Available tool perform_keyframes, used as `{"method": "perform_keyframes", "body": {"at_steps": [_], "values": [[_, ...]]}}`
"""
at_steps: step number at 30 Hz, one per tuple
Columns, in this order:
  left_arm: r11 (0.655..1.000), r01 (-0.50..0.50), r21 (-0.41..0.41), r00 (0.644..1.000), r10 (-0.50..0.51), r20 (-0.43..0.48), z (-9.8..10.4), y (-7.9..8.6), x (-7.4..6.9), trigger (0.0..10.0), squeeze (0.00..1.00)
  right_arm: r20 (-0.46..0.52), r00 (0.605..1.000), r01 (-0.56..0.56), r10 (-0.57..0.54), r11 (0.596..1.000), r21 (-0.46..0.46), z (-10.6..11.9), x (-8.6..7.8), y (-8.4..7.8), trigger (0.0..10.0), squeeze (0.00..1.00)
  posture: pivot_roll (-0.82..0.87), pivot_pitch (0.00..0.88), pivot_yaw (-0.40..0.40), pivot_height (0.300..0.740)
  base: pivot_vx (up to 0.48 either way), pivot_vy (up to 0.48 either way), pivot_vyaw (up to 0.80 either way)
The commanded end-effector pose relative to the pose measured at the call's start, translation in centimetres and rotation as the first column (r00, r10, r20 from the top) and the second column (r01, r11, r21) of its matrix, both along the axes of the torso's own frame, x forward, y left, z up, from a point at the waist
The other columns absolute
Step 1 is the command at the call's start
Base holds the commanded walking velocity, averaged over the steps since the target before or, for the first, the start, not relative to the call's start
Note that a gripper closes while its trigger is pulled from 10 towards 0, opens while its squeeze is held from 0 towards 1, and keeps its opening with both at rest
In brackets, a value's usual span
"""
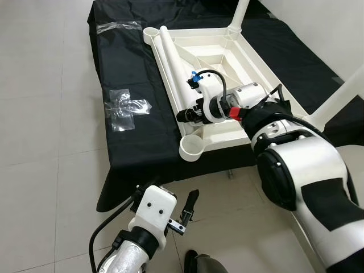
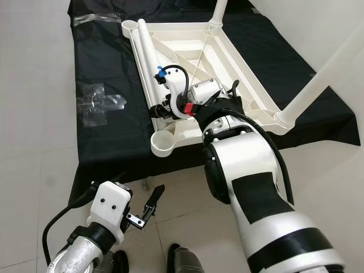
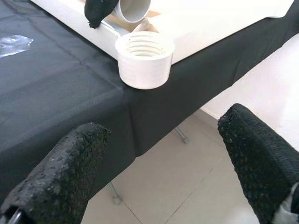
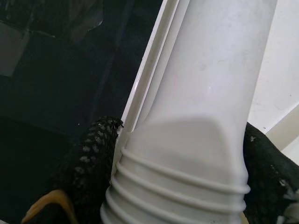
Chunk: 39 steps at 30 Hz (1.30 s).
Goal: Building children table
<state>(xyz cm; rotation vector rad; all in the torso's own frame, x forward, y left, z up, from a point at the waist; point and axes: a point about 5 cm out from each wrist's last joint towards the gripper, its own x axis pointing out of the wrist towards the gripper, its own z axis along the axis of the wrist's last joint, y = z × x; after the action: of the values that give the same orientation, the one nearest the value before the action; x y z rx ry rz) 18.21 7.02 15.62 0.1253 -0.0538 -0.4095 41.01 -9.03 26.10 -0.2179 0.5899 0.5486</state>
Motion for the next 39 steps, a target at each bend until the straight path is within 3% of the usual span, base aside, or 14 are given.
{"method": "perform_keyframes", "body": {"at_steps": [1,8,10,14,20,24,25,26,27,28,29,31,35,39], "values": [[1.000,0.004,0.002,1.000,-0.004,-0.020,-0.5,-0.2,-0.3,10.0,0.00,-0.051,0.999,0.019,-0.018,1.000,0.019,-1.3,-0.2,0.0,0.0,0.00,0.07,0.173,-0.124,0.740,0.000,0.000,0.00],[1.000,-0.011,0.002,1.000,0.011,-0.013,-0.4,0.0,-0.1,10.0,0.00,0.081,0.995,0.037,-0.059,0.969,0.245,1.6,0.5,-0.1,0.0,0.00,0.08,0.167,-0.122,0.740,0.000,0.000,0.00],[1.000,-0.016,0.003,1.000,0.016,-0.007,-0.3,0.2,0.1,10.0,0.00,0.179,0.979,0.024,-0.098,0.927,0.375,3.0,1.0,-0.5,0.0,0.00,0.08,0.159,-0.113,0.740,0.000,0.000,0.00],[1.000,-0.017,0.003,1.000,0.017,-0.006,-0.2,0.3,0.2,10.0,0.00,0.213,0.971,0.013,-0.112,0.908,0.419,3.4,1.1,-0.7,0.0,0.00,0.09,0.157,-0.110,0.740,0.000,0.000,0.00],[1.000,-0.022,0.021,1.000,0.022,0.012,-0.1,0.8,0.8,10.0,0.00,0.281,0.943,-0.015,-0.176,0.824,0.567,2.9,1.2,-2.1,0.0,0.00,0.09,0.147,-0.093,0.740,0.000,0.000,0.00],[0.999,-0.025,0.023,1.000,0.025,0.015,0.0,0.9,0.8,10.0,0.00,0.295,0.938,-0.018,-0.184,0.820,0.572,2.8,1.2,-2.3,0.0,0.00,0.09,0.147,-0.093,0.740,0.000,0.000,0.00],[0.999,-0.035,0.027,0.999,0.035,0.019,0.0,1.2,1.0,10.0,0.00,0.281,0.939,0.035,-0.200,0.866,0.500,1.6,1.3,-2.9,0.0,0.00,0.10,0.149,-0.086,0.740,0.000,0.000,0.00],[0.999,-0.035,0.027,0.999,0.035,0.019,0.0,1.2,1.0,10.0,0.00,0.281,0.939,0.035,-0.200,0.866,0.500,1.6,1.3,-2.9,0.0,0.00,0.10,0.149,-0.086,0.740,0.000,0.000,0.00],[0.999,-0.042,0.031,0.999,0.042,0.022,0.0,1.5,1.0,10.0,0.00,0.299,0.926,0.110,-0.229,0.925,0.365,0.3,1.4,-3.9,0.0,0.00,0.09,0.152,-0.085,0.740,0.000,0.000,0.00],[0.999,-0.042,0.031,0.999,0.042,0.022,0.0,1.5,1.0,10.0,0.00,0.299,0.926,0.110,-0.229,0.925,0.365,0.3,1.4,-3.9,0.0,0.00,0.09,0.152,-0.085,0.740,0.000,0.000,0.00],[0.998,-0.045,0.039,0.999,0.044,0.026,0.1,1.7,1.1,10.0,0.00,0.308,0.915,0.199,-0.262,0.955,0.221,-0.9,1.4,-5.1,0.0,0.00,0.09,0.155,-0.086,0.740,0.000,0.000,0.00],[0.998,-0.049,0.038,0.998,0.048,0.027,0.1,1.8,1.1,10.0,0.00,0.312,0.898,0.285,-0.309,0.951,0.121,-1.8,1.4,-6.6,0.0,0.00,0.09,0.158,-0.087,0.740,0.000,0.000,0.00],[0.998,-0.046,0.037,0.999,0.046,0.024,0.0,1.6,1.0,10.0,0.00,0.309,0.870,0.371,-0.384,0.923,0.101,-2.0,1.4,-8.2,0.0,0.00,0.09,0.164,-0.088,0.740,0.000,0.000,0.00],[0.998,-0.042,0.036,0.999,0.042,0.020,-0.1,1.5,0.9,10.0,0.00,0.317,0.884,0.329,-0.344,0.939,0.102,-1.6,1.4,-7.7,0.0,0.00,0.09,0.166,-0.089,0.740,0.000,0.000,0.00]]}}
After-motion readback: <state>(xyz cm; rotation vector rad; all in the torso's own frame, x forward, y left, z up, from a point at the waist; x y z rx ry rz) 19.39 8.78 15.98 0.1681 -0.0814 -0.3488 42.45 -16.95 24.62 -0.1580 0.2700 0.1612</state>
